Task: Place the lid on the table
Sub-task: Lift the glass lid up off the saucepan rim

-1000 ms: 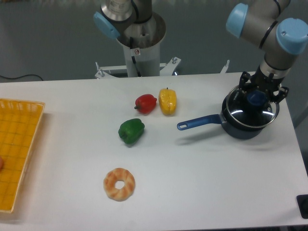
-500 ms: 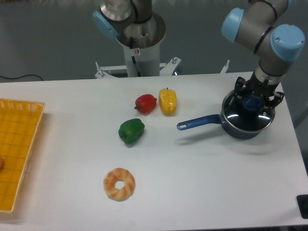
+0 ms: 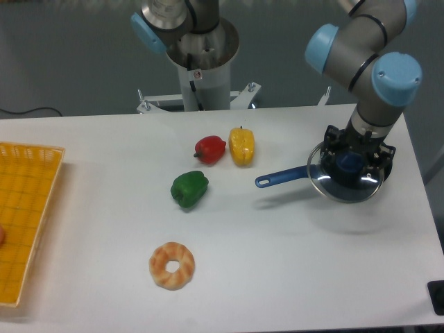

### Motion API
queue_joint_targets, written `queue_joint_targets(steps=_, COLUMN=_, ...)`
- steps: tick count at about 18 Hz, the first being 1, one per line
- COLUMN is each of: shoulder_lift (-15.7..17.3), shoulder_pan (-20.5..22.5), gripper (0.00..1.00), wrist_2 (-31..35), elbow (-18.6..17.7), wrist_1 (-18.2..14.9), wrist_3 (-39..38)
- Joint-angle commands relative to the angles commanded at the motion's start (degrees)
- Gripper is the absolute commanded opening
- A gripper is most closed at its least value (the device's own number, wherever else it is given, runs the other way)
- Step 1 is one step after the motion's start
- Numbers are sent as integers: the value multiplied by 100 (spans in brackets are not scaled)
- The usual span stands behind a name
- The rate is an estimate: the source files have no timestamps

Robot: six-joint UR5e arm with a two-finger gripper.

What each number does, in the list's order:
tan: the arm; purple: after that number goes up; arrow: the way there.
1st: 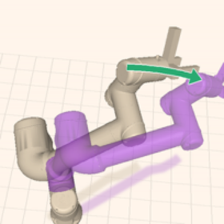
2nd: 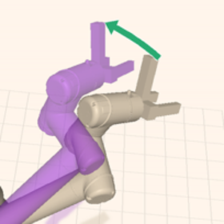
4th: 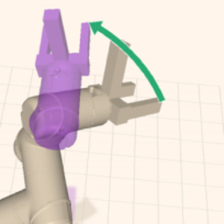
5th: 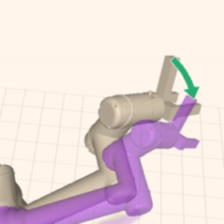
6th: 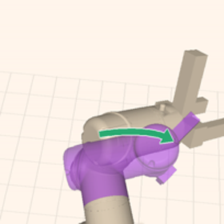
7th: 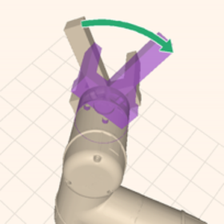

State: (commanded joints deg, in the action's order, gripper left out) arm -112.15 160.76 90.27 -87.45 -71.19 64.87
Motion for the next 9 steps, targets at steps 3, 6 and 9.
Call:
queue_joint_targets(steps=3, shoulder_lift=-53, shoulder_pan=-229, gripper=51, wrist_2=26, elbow=62, wrist_1=0, wrist_3=-316)
queue_joint_targets(steps=6, shoulder_lift=-79, shoulder_pan=-361, gripper=51, wrist_2=-9, elbow=62, wrist_1=9, wrist_3=-545)
queue_joint_targets(steps=9, shoulder_lift=-114, shoulder_pan=-518, gripper=51, wrist_2=-9, elbow=70, wrist_1=26, wrist_3=-791)
